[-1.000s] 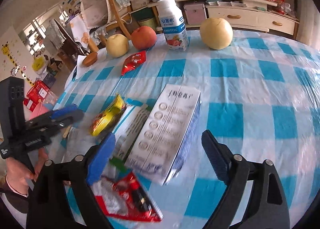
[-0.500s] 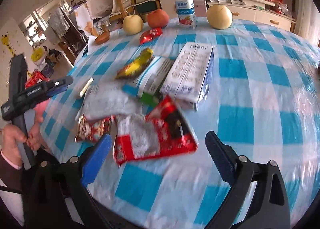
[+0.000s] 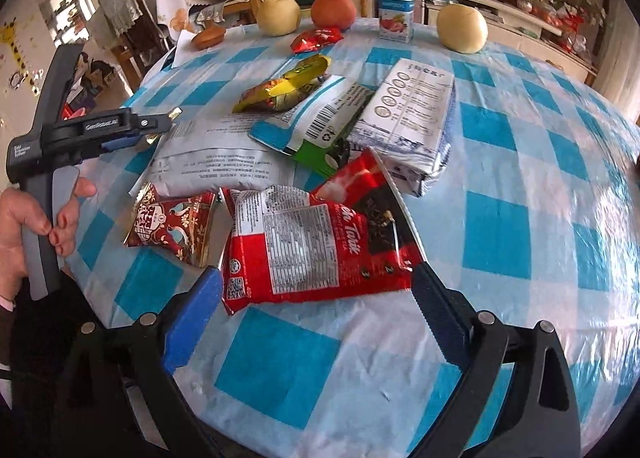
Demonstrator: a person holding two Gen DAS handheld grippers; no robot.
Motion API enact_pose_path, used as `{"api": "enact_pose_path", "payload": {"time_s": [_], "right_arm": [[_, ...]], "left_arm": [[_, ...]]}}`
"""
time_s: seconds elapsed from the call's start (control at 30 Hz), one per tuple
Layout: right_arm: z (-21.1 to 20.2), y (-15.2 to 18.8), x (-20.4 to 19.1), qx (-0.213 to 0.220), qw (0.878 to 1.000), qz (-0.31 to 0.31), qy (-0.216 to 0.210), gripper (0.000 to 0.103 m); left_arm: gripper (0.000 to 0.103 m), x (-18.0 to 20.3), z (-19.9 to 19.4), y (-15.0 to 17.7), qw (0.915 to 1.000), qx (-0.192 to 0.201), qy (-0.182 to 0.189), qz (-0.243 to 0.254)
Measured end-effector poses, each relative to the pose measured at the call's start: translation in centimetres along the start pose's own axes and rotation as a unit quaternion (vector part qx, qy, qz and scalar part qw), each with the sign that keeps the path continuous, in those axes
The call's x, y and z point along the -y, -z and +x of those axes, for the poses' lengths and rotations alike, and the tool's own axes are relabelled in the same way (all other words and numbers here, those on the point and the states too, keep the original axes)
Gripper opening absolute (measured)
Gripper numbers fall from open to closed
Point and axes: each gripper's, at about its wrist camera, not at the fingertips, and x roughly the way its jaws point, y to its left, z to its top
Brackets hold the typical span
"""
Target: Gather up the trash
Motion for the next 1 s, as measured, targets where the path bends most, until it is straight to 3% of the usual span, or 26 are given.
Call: {"api": "enact_pose_path", "payload": {"time_s": [0.13, 0.53, 0.67, 0.83, 1.0], "right_arm": [[0.6, -0.5, -0.2, 0.006, 1.0, -0.011, 0.003, 0.096], [1.6, -1.1, -0.3, 0.009, 1.0, -0.013, -0.017, 0.099], [1.0, -1.1, 0.7, 0.01, 0.999, 0.027, -0.034, 0.099], [-0.2, -0.2, 2.8, 0.013, 0.988, 0.125, -0.084, 0.099], [0.0, -0.6, 1.9, 0.028, 0.982, 0.149, -0.113, 0.099]], "left_arm": [[0.062, 0.8, 0.3, 0.0, 0.9997, 0.009, -0.013, 0.018], [0.061, 1.0, 0.0, -0.3, 0.9992, 0.02, -0.032, 0.016], [0.061, 0.8, -0.7, -0.5, 0.9991, 0.03, -0.028, 0.011], [0.061, 0.8, -1.9, -1.1, 0.9987, 0.048, -0.015, 0.004], [0.061, 1.3, -3.2, -1.6, 0.9979, 0.065, 0.004, 0.006]]}}
